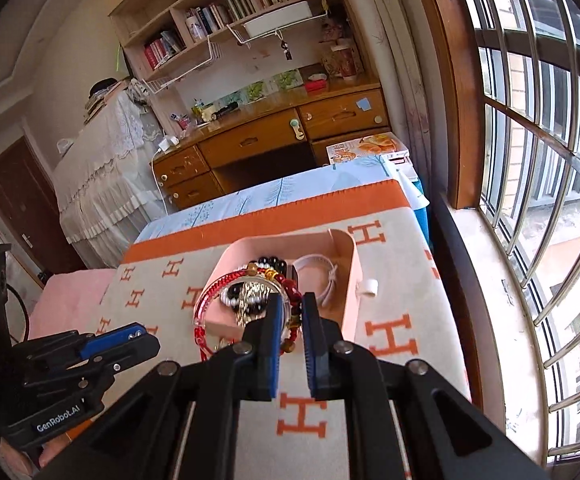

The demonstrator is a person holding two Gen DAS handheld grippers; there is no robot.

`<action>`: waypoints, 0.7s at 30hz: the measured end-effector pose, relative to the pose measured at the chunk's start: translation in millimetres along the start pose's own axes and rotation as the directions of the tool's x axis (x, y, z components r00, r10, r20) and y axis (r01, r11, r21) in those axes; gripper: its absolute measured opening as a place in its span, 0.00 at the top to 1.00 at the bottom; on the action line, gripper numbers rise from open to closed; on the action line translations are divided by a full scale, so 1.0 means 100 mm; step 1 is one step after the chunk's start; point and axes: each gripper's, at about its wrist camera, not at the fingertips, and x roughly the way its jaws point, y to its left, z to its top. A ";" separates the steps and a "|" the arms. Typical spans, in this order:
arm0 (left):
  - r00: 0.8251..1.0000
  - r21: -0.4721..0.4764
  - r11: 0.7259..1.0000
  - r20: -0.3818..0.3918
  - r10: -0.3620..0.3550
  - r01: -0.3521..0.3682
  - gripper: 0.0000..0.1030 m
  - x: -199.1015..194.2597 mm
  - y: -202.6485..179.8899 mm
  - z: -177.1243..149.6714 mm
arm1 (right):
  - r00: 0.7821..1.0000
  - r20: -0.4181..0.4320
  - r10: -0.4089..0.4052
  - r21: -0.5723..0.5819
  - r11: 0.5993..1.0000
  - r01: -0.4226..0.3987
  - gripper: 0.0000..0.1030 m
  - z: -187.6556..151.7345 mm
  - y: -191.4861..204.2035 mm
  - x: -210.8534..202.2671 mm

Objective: Organize jewelry
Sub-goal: 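Grasp the red bead string bracelet with the right tool, carry into box, open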

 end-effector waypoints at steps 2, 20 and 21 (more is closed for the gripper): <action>1.000 -0.014 1.000 0.011 0.013 -0.013 0.83 0.12 0.05 0.19 | 1.000 -0.020 -0.010 0.033 0.999 0.011 0.91 0.16 -0.05 0.21; 0.992 -0.125 0.990 -0.103 -0.073 0.060 0.83 1.14 0.17 0.43 | 0.989 -0.139 -0.054 0.159 0.984 0.077 0.90 0.28 -0.37 1.13; 0.991 -0.120 0.990 -0.107 -0.082 0.069 0.83 1.15 0.13 0.43 | 0.991 -0.124 -0.056 0.156 0.985 0.075 0.89 0.27 -0.36 1.08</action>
